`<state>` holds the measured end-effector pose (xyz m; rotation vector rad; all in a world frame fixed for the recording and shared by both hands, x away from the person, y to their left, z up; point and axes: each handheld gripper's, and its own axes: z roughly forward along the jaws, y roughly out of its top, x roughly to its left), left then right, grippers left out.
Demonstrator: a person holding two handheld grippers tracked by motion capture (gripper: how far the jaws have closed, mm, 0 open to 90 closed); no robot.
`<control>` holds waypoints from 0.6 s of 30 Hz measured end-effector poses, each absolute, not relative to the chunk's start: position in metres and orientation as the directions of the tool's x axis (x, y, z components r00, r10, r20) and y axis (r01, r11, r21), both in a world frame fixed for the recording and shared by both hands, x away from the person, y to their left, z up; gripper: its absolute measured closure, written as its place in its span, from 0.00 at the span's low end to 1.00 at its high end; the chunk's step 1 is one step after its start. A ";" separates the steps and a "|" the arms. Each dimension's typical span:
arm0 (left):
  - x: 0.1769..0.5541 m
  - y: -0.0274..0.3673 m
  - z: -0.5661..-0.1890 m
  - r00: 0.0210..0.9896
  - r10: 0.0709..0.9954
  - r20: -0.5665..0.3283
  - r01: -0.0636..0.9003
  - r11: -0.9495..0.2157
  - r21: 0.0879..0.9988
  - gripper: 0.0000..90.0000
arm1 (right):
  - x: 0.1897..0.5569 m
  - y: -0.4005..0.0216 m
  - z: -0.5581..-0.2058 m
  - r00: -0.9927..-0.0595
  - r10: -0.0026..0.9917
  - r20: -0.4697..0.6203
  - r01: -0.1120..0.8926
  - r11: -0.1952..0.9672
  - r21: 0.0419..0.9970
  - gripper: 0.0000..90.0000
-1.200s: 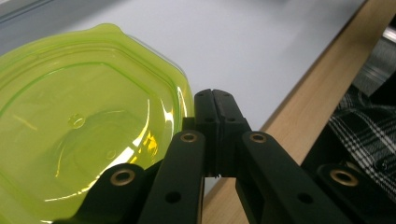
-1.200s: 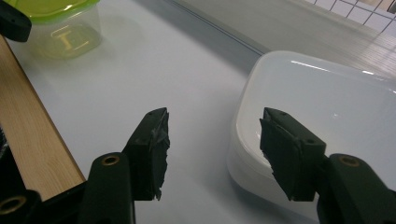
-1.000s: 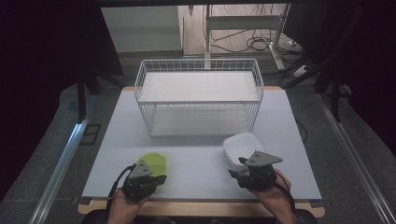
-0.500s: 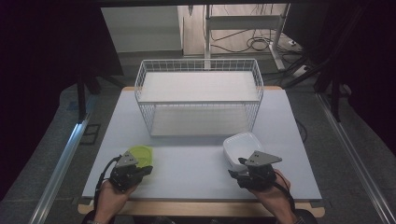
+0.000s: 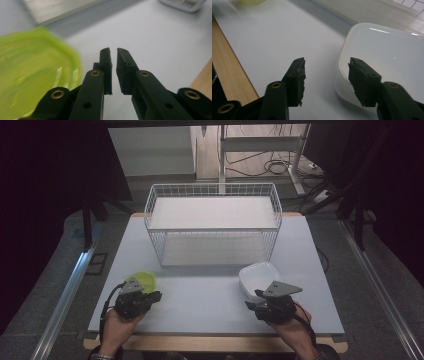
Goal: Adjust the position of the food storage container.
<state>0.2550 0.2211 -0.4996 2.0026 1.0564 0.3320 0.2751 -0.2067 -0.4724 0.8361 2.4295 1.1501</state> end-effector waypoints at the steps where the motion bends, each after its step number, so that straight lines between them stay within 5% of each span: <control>1: 0.255 0.221 -0.500 0.612 0.779 -0.137 0.560 -0.304 0.770 0.92 | 0.275 -0.207 -0.472 -0.775 0.630 -0.041 0.368 0.503 0.782 0.56; 12: 0.263 0.177 -0.509 0.687 0.718 -0.112 0.517 -0.376 0.769 0.89 | 0.293 -0.239 -0.463 -0.688 0.724 -0.049 0.398 0.433 0.809 0.99; 18: 0.269 0.160 -0.516 0.713 0.693 -0.105 0.494 -0.391 0.777 0.98 | 0.310 -0.264 -0.464 -0.601 0.799 -0.007 0.462 0.355 0.813 1.00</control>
